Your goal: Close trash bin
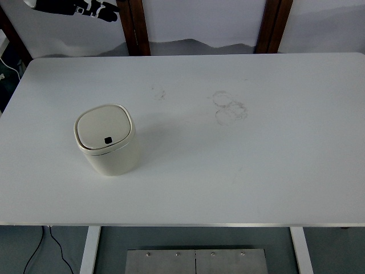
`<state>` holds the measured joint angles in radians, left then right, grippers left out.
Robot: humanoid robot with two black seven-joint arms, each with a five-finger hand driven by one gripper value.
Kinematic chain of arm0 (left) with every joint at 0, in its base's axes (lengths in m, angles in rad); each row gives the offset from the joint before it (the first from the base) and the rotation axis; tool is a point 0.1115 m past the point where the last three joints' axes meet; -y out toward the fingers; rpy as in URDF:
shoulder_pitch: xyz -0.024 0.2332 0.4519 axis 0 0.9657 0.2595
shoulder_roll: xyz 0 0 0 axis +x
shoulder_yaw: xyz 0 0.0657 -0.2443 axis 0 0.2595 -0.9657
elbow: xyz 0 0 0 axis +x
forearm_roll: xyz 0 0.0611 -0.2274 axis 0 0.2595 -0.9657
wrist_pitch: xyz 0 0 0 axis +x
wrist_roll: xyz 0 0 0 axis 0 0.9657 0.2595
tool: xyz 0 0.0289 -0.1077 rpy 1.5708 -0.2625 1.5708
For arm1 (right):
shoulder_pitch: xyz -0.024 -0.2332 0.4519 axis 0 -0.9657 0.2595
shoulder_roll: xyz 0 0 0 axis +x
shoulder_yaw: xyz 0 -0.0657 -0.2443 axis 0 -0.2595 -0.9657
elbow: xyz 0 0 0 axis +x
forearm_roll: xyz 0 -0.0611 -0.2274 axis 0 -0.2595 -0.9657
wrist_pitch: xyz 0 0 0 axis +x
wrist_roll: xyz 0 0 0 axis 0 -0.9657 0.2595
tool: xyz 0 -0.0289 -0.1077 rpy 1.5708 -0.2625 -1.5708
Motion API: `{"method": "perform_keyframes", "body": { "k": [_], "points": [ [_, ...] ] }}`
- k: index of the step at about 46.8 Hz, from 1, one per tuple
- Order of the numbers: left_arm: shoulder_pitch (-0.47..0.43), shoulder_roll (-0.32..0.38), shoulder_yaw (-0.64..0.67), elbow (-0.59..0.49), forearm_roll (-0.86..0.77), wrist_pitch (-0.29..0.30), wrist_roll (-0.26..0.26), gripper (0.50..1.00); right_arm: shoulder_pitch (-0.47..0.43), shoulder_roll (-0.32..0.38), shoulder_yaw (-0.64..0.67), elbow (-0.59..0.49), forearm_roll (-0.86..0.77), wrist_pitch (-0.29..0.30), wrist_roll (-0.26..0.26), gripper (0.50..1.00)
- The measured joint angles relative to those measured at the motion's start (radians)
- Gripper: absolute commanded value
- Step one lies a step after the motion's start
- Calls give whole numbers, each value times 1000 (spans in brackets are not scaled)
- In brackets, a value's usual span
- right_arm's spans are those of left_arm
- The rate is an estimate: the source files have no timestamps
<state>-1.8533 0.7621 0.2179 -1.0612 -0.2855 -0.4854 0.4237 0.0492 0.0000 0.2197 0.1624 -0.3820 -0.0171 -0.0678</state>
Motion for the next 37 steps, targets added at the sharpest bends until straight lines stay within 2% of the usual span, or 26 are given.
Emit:
{"method": "perform_keyframes", "body": {
  "k": [17, 23, 37],
  "points": [
    [248, -1, -402, 164, 3, 2, -134, 1000, 0, 0, 1, 0, 0, 0, 0, 995],
    [311, -4, -499, 200, 2, 4, -191, 1000, -1, 0, 1, 0, 1, 0, 1, 995],
    [444, -5, -634, 283, -5, 4, -288, 1000, -2, 0, 1, 0, 0, 0, 0, 995]
  ]
}}
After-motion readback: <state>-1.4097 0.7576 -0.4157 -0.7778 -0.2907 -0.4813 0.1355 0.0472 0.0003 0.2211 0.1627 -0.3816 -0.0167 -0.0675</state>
